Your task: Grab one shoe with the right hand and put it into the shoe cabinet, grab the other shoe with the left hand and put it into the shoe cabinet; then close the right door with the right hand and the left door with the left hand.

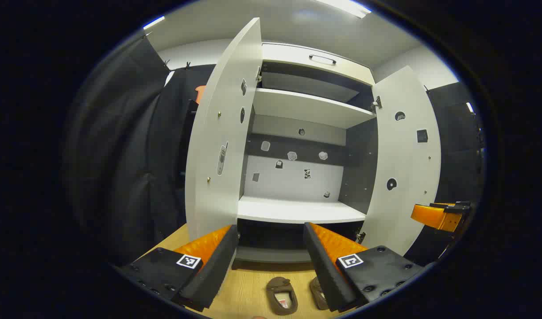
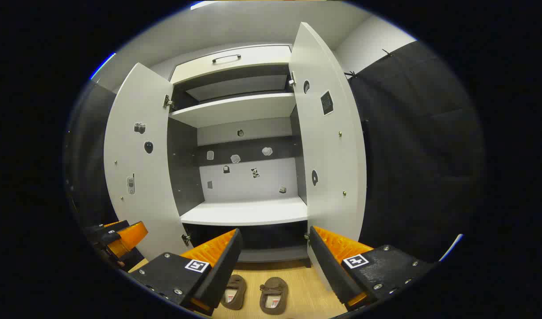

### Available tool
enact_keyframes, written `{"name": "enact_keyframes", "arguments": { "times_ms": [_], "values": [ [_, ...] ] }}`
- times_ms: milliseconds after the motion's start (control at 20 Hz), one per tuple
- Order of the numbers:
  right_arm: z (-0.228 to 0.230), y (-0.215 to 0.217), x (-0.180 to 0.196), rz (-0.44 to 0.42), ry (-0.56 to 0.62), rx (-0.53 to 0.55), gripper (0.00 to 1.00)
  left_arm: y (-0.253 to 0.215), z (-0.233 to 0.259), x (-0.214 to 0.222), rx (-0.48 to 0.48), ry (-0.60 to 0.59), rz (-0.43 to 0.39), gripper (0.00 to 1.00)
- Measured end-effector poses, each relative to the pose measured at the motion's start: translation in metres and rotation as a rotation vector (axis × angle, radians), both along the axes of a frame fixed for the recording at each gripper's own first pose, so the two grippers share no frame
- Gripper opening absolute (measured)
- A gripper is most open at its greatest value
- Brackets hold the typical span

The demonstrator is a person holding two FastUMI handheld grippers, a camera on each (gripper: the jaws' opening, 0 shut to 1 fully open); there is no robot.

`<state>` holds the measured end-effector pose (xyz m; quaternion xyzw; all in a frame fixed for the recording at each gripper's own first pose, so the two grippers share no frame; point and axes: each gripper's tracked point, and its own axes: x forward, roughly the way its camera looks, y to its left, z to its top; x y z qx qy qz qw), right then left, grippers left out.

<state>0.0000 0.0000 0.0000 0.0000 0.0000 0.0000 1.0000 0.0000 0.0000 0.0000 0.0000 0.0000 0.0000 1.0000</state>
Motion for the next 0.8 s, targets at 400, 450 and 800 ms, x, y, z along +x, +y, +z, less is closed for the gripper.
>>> {"name": "enact_keyframes", "arguments": {
  "times_ms": [400,450,800],
  "values": [
    [-0.012,0.003,0.007,0.006,0.030,0.006,0.94,-0.004,-0.001,0.001,-0.006,0.002,-0.010,0.96],
    [-0.013,0.003,0.008,0.004,0.033,0.005,0.94,-0.002,-0.001,0.001,-0.002,0.002,-0.007,0.96],
    [-0.029,0.004,0.013,-0.002,0.068,0.003,0.94,0.000,-0.005,0.001,0.026,0.008,-0.001,0.96]
  ]
}}
